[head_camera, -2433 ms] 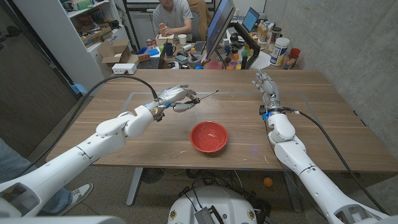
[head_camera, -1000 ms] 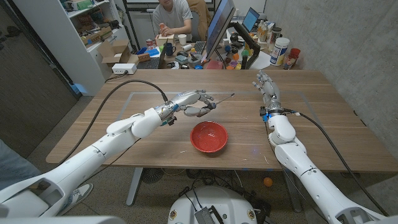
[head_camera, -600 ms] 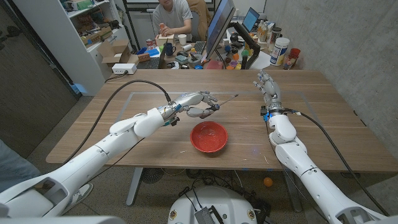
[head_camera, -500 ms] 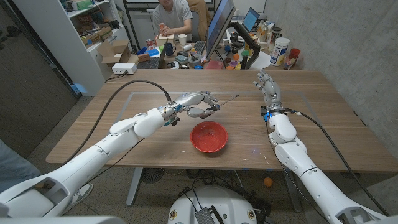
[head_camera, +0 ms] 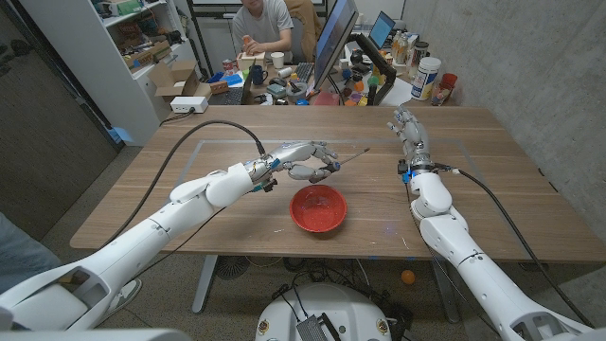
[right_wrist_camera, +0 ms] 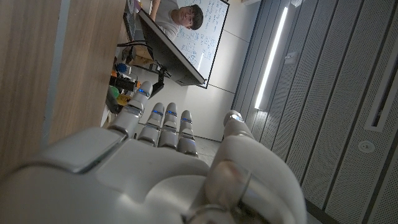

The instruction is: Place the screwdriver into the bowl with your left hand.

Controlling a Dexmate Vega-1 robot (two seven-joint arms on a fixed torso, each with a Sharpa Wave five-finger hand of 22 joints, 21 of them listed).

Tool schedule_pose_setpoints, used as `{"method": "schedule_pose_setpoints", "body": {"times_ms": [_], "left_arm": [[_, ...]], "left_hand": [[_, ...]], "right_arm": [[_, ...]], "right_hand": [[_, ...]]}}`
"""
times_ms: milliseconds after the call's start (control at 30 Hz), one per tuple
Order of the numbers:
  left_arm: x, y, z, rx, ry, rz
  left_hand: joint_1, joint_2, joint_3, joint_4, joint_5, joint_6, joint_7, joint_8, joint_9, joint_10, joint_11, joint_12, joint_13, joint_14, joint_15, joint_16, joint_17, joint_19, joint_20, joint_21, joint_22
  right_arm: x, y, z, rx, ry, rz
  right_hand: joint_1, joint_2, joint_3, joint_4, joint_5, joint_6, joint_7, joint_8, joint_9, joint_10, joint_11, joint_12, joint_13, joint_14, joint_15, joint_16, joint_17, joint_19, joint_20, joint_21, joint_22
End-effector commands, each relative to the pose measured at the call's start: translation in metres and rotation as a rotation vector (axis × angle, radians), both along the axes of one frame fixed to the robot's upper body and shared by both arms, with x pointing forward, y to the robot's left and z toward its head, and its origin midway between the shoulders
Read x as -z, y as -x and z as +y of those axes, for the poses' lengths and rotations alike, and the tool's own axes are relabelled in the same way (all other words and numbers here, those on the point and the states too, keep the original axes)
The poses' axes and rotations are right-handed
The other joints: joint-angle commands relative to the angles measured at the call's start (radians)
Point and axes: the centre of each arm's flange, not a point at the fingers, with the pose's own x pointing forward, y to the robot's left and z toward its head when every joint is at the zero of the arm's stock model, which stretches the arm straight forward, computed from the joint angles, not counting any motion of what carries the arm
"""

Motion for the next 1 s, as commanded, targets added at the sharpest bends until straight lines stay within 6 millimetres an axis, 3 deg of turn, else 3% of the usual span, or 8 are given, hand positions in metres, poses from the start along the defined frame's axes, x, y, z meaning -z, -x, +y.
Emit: {"method": "schedule_pose_setpoints", "body": {"times_ms": [33,1000], "left_arm": [[0.002,0.001,0.001,-0.001,-0.027,0.020],[0.018,0.006,-0.010,0.023,-0.012,0.107]], "left_hand": [[0.062,0.074,-0.006,0.000,-0.001,0.120,-0.126,0.003,0.005,0.050,-0.050,-0.007,0.005,0.000,-0.007,-0.003,0.002,-0.007,0.003,-0.001,0.002],[0.065,0.076,-0.014,-0.001,-0.004,0.120,-0.130,0.002,0.004,0.047,-0.049,-0.013,0.006,-0.007,-0.002,-0.006,0.002,-0.011,0.007,-0.002,0.002]], "right_arm": [[-0.006,-0.004,-0.006,0.021,0.004,0.000],[-0.022,-0.010,-0.006,0.026,0.016,-0.017]], "right_hand": [[0.001,0.001,-0.002,0.001,0.003,0.006,0.002,0.000,0.004,0.008,0.001,0.001,0.002,0.007,0.000,0.000,0.001,-0.005,0.001,0.003,0.003],[0.001,-0.001,-0.004,0.001,0.003,0.005,0.002,0.000,0.004,0.008,0.001,0.000,0.002,0.007,0.001,0.000,0.001,-0.007,0.002,0.002,0.003]]}}
